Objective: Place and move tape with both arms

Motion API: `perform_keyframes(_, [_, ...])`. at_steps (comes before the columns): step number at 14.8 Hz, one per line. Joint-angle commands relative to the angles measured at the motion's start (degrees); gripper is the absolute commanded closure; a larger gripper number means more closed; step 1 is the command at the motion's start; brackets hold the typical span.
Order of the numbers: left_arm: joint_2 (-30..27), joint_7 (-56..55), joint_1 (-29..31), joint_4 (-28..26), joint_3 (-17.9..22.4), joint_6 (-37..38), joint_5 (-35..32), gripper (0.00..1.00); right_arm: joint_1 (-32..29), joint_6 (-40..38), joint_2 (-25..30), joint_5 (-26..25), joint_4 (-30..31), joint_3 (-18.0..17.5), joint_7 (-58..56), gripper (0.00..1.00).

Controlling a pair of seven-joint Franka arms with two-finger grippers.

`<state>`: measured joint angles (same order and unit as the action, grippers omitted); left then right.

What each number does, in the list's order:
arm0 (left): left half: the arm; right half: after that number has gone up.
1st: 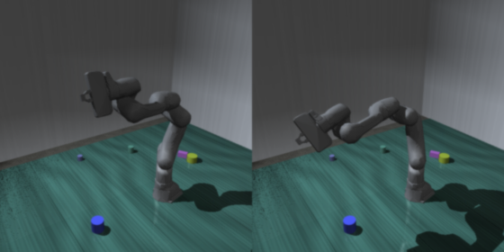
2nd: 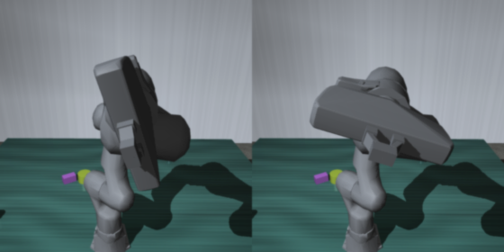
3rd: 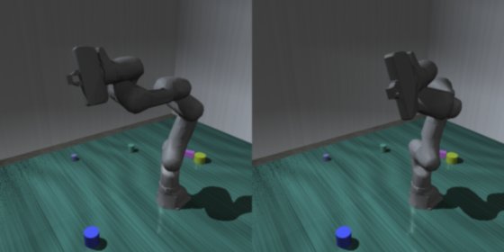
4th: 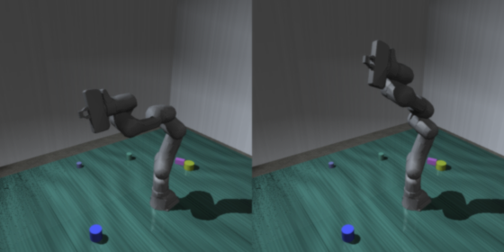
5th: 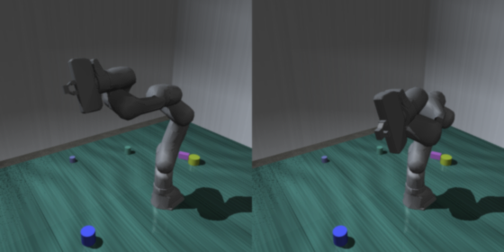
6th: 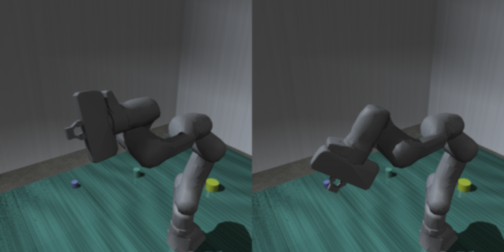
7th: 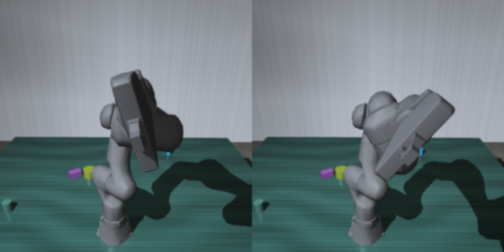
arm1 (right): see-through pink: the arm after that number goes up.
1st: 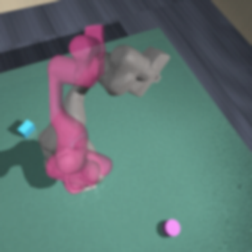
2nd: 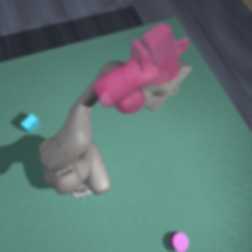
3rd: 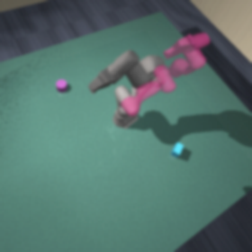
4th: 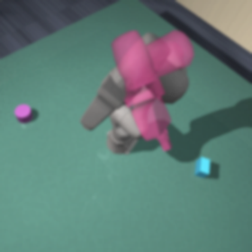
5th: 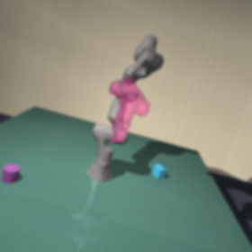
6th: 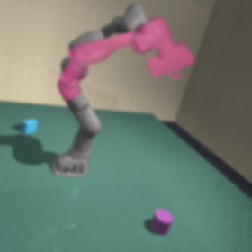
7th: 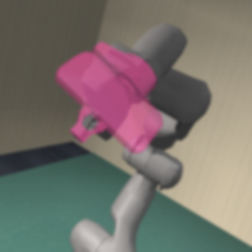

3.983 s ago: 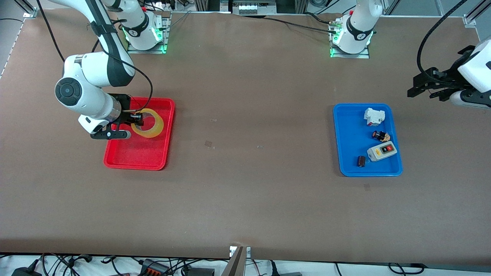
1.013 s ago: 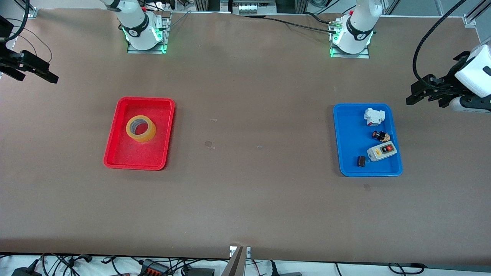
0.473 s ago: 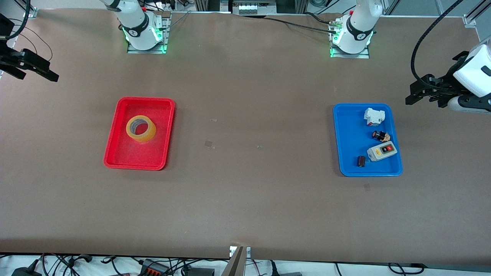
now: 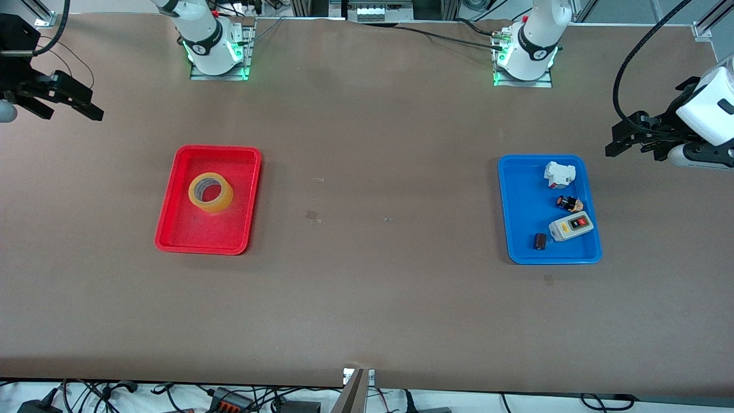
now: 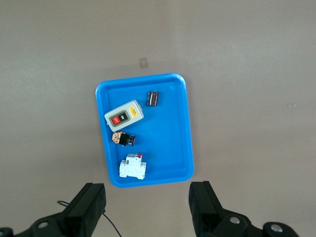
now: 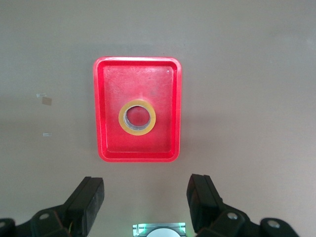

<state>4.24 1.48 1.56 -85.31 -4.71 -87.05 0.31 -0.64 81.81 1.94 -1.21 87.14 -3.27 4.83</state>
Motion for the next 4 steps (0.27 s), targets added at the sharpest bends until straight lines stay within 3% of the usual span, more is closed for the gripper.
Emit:
perform_keyframes(1, [-0.02,0.98,0.11,0.15,-0.48,0.74,-1.01,0.0,-0.77,-0.25,1.13,-0.54,0.75,-0.07,0.71,0.01])
perform_keyframes(4, [-0.02,0.71,-0.33,0.15,-0.57,0.74,-1.01,0.0,-0.76,-0.07,1.04,-0.54,0.84,-0.07,0.71,0.01])
